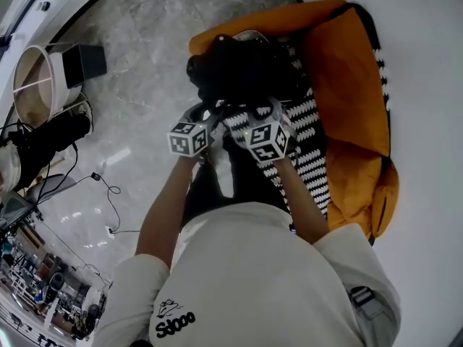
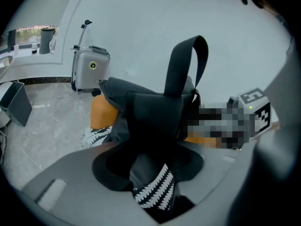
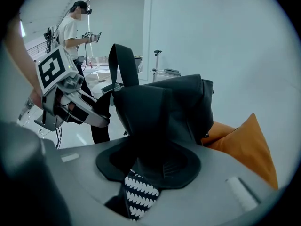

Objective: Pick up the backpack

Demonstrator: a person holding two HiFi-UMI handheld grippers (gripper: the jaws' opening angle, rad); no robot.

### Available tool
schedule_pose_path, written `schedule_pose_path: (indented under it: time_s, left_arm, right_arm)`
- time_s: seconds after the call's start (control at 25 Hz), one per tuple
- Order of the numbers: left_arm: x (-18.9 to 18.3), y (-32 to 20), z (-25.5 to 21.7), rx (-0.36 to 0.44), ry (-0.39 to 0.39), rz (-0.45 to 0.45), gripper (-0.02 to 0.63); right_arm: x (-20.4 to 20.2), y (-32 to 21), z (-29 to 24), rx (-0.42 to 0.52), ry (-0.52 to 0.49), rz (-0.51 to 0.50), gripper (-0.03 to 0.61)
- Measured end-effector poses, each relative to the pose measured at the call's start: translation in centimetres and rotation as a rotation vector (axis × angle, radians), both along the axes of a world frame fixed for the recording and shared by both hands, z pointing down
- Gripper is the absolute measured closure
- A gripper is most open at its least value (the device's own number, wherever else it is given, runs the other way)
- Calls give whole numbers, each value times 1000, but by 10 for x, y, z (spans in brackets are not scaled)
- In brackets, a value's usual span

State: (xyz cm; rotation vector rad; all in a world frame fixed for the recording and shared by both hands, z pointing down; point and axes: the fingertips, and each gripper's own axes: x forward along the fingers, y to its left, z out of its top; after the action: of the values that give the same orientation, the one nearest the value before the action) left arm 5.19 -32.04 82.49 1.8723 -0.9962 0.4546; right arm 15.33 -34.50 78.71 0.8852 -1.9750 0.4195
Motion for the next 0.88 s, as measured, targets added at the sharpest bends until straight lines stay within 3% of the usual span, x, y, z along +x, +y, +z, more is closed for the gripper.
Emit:
schedule_pose_path:
  time_s: [0.4,0.64,0.88]
  left_arm:
    - [-21,19,-10,55,-11,80,531]
    - [-26,38,-25,84,1,93,538]
    - [-10,51,-65,150,24,171,546]
  right_arm:
    - [-10,36,-8,-61,-58,56,465]
    - [-19,54,-35,-72,-156,132,465]
    - [-8,68,-77,-70,-283,295,465]
